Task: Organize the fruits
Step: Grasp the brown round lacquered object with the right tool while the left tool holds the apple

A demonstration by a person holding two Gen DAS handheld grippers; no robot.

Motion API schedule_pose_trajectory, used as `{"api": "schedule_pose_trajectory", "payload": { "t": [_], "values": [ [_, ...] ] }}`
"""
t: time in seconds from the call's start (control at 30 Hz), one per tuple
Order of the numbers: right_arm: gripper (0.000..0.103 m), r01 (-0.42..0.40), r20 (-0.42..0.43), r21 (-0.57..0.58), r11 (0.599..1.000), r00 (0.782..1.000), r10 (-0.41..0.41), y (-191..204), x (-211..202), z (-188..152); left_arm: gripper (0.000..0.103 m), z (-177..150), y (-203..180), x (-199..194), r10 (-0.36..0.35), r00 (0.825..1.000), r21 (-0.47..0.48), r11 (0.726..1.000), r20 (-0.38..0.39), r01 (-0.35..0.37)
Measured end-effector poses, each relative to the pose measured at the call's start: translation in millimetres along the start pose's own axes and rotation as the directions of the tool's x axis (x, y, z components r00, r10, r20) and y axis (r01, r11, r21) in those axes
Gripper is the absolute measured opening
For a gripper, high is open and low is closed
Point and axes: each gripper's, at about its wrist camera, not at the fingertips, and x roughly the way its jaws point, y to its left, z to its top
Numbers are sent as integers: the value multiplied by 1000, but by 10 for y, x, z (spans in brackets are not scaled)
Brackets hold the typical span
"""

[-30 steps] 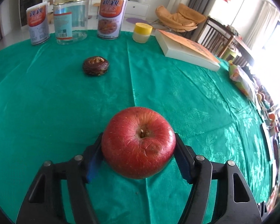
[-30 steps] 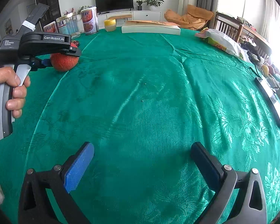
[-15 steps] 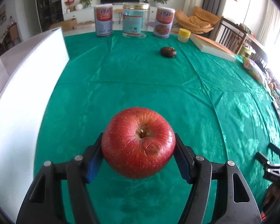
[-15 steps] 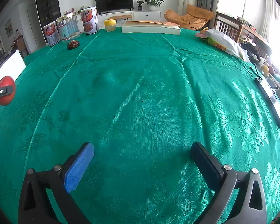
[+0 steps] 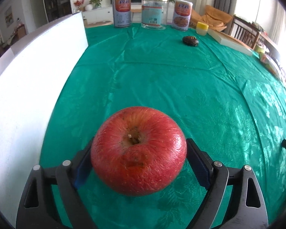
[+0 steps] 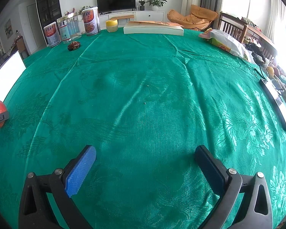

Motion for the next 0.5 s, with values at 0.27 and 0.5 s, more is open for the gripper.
{"api": "schedule_pose_trajectory", "payload": {
  "t": [0.27,0.5],
  "values": [
    [103,-1,-3,2,1000,1000,1,4,-4,-6,100,15,62,47,-1,1000,-21,1000,2,1],
    [103,-117,-82,-126,985,991,107,328,145,566,101,14,63,53,0,1000,-20,1000,0,0]
  ]
}}
